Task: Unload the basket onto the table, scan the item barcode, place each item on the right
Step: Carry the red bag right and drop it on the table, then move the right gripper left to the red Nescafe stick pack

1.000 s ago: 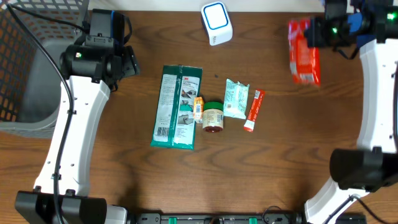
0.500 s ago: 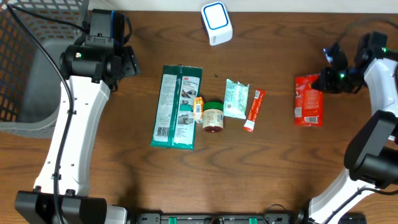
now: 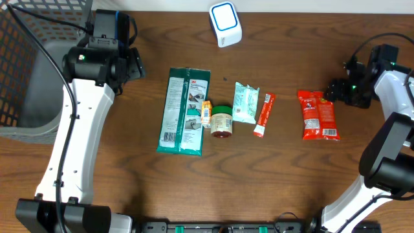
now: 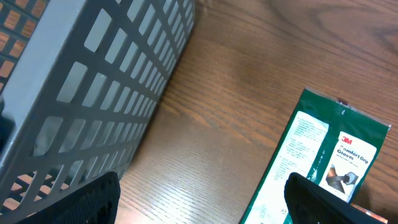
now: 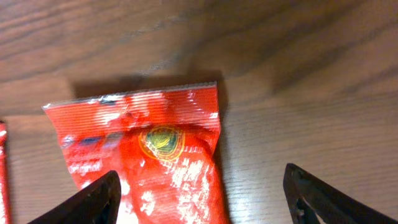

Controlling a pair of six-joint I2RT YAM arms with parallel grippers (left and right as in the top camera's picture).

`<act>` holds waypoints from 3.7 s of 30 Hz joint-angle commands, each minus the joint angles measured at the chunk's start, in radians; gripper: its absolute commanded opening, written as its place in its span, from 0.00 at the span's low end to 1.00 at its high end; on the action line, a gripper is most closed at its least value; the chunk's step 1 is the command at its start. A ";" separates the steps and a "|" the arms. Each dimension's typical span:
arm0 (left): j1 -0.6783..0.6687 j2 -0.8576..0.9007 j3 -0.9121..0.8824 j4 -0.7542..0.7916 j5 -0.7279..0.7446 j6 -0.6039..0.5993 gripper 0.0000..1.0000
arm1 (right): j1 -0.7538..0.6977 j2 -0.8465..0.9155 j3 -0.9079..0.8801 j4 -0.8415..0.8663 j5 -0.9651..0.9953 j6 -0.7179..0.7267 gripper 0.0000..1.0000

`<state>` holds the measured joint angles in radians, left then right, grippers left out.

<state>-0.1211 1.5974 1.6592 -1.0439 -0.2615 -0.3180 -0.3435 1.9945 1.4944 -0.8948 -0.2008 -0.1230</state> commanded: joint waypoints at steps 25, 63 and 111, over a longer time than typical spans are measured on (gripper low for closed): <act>0.003 0.002 0.001 -0.002 -0.013 -0.010 0.85 | 0.285 -0.016 -0.154 -0.063 0.267 0.130 0.08; 0.003 0.002 0.001 -0.002 -0.013 -0.010 0.85 | 0.257 -0.016 -0.156 -0.109 0.468 0.209 0.11; 0.003 0.002 0.001 -0.002 -0.013 -0.010 0.85 | 0.617 -0.042 -0.162 0.076 0.047 0.632 0.23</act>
<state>-0.1211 1.5974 1.6592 -1.0435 -0.2615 -0.3180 0.2562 1.9808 1.3560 -0.8276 -0.1696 0.4335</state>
